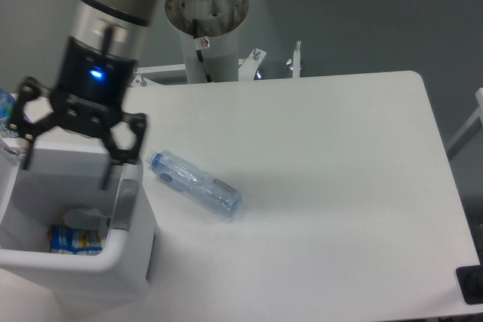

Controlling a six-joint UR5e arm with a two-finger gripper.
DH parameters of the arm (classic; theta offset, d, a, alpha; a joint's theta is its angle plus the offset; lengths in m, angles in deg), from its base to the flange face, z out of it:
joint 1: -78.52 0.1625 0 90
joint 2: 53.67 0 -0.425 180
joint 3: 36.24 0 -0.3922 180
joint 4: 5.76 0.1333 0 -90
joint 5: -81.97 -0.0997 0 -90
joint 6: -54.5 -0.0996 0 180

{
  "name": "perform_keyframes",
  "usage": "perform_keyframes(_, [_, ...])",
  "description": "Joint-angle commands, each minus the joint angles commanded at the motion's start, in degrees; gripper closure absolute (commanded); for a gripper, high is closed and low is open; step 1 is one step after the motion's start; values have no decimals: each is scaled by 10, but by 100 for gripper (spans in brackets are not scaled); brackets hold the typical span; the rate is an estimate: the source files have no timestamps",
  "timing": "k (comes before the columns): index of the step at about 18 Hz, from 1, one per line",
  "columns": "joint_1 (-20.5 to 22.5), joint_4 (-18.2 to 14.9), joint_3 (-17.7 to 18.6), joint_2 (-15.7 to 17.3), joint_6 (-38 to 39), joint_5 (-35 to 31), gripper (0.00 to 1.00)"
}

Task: Place the trash in the trash can
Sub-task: 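Move the gripper back over the clear plastic water bottle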

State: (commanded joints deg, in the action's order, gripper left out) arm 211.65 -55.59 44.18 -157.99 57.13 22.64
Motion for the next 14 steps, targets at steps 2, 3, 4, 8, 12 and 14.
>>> perform_keyframes(2, [34, 0, 1, -12, 1, 3, 0])
perform_keyframes(3, [44, 0, 1, -23, 1, 3, 0])
perform_keyframes(4, [54, -1, 1, -31, 0, 1, 0])
perform_keyframes(8, [64, -4, 30, -47, -7, -6, 0])
perform_keyframes(12, [71, -7, 49, -55, -7, -43, 0])
perform_keyframes(14, [71, -28, 50, -59, -7, -69, 0])
